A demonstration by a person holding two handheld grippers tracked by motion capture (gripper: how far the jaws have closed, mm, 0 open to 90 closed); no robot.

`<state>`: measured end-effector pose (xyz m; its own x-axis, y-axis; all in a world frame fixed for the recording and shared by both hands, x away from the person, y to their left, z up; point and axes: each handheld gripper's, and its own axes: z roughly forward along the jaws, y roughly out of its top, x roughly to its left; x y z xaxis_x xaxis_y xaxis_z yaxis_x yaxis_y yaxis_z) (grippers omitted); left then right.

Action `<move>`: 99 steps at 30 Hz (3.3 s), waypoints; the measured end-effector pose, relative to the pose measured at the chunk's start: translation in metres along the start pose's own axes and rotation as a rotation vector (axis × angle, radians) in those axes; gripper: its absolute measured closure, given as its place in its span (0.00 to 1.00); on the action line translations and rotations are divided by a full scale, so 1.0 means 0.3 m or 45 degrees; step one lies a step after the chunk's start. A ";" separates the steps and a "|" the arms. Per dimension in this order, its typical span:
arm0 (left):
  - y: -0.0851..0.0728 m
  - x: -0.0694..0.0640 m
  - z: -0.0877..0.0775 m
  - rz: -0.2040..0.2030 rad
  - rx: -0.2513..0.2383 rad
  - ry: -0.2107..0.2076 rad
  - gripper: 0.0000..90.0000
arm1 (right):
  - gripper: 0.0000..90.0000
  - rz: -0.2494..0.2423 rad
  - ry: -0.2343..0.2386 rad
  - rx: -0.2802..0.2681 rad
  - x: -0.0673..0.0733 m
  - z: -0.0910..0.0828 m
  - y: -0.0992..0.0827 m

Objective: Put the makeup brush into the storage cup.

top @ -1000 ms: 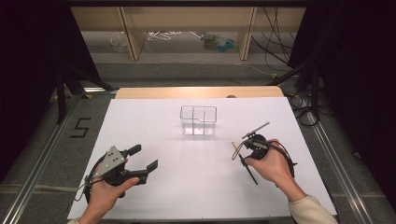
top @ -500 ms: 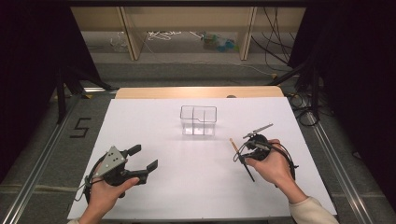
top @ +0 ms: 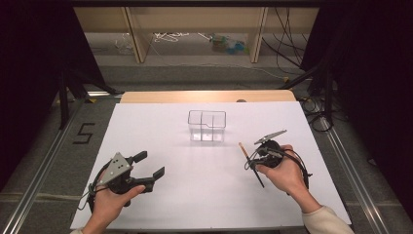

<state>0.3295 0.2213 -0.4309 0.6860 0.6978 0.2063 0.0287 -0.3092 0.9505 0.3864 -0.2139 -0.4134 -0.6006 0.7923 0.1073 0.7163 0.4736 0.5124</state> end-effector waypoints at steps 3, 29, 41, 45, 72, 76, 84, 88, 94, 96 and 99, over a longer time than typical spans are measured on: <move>0.000 0.000 0.000 0.001 0.001 0.000 0.17 | 0.93 -0.025 0.001 -0.033 -0.002 -0.001 -0.002; 0.000 0.001 -0.001 0.002 0.003 0.002 0.17 | 0.93 -0.085 0.017 -0.149 -0.012 -0.013 -0.007; 0.000 0.000 -0.001 0.002 0.004 0.002 0.17 | 0.93 -0.118 0.010 -0.296 -0.010 -0.011 -0.010; 0.000 0.000 -0.001 0.002 0.003 0.002 0.17 | 0.93 -0.098 0.015 -0.306 -0.003 -0.016 -0.011; 0.000 0.000 -0.001 0.002 0.003 0.002 0.17 | 0.93 -0.150 0.027 -0.472 0.019 -0.015 -0.009; 0.000 0.000 -0.001 0.002 0.004 0.001 0.17 | 0.93 -0.152 0.023 -0.497 0.023 -0.015 -0.010; 0.000 -0.001 -0.001 0.002 0.005 0.001 0.17 | 0.93 -0.158 0.026 -0.529 0.024 -0.018 -0.010; 0.000 -0.001 -0.001 0.002 0.005 0.001 0.17 | 0.93 -0.165 0.023 -0.542 0.024 -0.017 -0.009; 0.000 -0.001 0.000 0.003 0.005 0.001 0.17 | 0.93 -0.155 0.026 -0.561 0.025 -0.018 -0.009; 0.000 -0.001 0.000 0.003 0.006 0.001 0.17 | 0.93 -0.164 0.028 -0.584 0.025 -0.014 -0.008; 0.000 -0.001 0.000 0.002 0.004 0.000 0.17 | 0.93 -0.160 0.028 -0.580 0.024 -0.018 -0.009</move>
<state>0.3292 0.2210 -0.4310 0.6858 0.6976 0.2075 0.0305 -0.3124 0.9495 0.3782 -0.2114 -0.4093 -0.6837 0.7289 0.0358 0.4115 0.3445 0.8438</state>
